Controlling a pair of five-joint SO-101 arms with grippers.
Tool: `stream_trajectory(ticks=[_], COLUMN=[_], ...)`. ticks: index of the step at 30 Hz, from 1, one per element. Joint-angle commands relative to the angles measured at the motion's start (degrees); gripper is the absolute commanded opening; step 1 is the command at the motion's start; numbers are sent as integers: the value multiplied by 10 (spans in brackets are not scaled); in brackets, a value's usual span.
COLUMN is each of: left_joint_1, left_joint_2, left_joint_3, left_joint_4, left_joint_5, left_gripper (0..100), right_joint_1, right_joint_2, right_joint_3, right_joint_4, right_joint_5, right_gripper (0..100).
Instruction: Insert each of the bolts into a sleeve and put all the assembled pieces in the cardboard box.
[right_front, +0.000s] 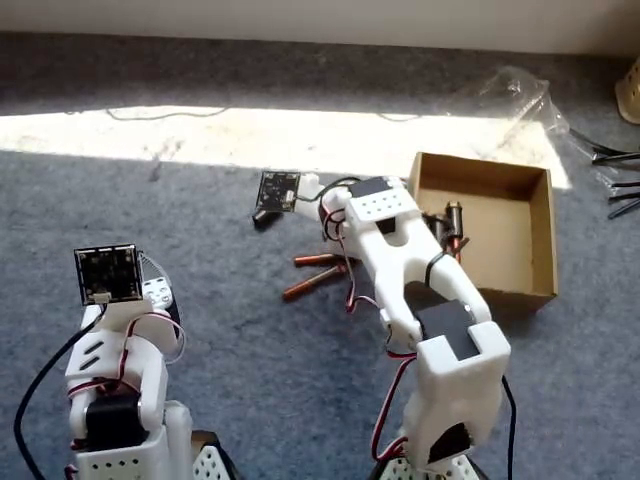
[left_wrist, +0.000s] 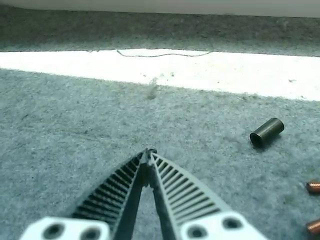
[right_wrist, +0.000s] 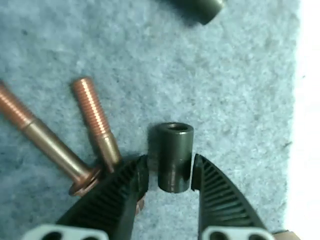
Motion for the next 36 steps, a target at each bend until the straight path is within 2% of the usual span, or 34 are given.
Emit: stream_trajectory(ticks=[1, 11, 16, 27, 34, 36], left_joint_1=[8, 8, 8, 8, 8, 8], left_joint_2=[-6, -6, -6, -6, -6, -6], left_joint_3=[-4, -3, -3, -3, -2, -2], left_joint_4=[-2, -2, -2, -2, -2, -2], left_joint_5=[-5, -5, -5, -5, -5, -5], left_gripper=[9, 9, 8, 8, 8, 8], right_joint_1=[6, -14, -17, -18, -15, -15], right_joint_2=[-8, -7, -7, 80, 79, 78], right_joint_3=[-28, -29, -23, -30, -62, -71], right_joint_4=[6, 4, -51, -27, -24, -24], right_joint_5=[13, 11, 11, 12, 11, 10], right_gripper=[131, 131, 130, 126, 5, 5])
